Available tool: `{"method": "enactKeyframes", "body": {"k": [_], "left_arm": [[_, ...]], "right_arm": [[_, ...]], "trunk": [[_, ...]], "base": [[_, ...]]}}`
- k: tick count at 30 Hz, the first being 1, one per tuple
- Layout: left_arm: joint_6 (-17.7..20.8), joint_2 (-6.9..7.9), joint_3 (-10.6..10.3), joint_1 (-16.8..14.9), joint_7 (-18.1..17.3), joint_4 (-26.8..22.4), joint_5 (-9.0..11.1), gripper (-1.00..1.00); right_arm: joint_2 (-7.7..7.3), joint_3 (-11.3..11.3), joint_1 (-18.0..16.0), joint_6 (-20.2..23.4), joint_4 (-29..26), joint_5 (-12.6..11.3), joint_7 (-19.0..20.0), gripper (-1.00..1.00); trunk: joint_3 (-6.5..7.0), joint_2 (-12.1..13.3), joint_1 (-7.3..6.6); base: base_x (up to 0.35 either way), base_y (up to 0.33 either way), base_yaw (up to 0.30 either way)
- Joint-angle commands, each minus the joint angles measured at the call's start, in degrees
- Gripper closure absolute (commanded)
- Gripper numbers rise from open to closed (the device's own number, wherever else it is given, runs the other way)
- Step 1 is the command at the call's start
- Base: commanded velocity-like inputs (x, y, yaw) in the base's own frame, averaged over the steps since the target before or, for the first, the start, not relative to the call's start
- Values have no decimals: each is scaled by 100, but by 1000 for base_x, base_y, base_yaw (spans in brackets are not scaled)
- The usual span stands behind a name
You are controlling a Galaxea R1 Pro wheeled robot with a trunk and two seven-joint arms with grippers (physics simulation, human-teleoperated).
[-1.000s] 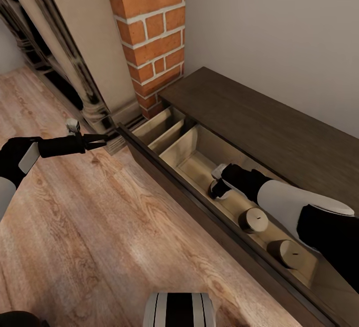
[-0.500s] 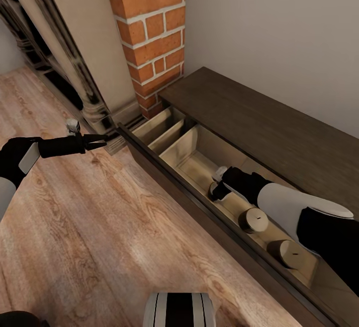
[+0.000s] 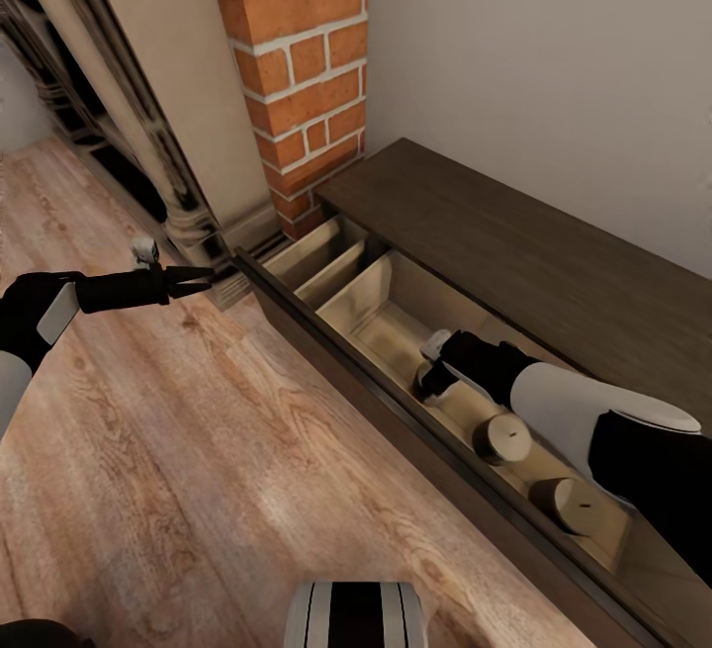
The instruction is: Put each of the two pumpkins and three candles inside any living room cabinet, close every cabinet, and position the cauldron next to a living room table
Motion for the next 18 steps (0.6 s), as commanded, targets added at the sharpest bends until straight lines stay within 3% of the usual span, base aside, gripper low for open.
{"method": "enactKeyframes", "body": {"k": [1, 18], "left_arm": [[50, 7, -35, -5, -5, 4, 33, -100], [50, 7, -35, -5, 1, 29, 27, -100]], "right_arm": [[-5, 20, -6, 16, -13, 23, 25, -100], [29, 11, -6, 23, -8, 23, 40, -100]], "trunk": [[18, 0, -3], [395, 23, -47]], "base": [[0, 0, 0], [0, 0, 0]]}}
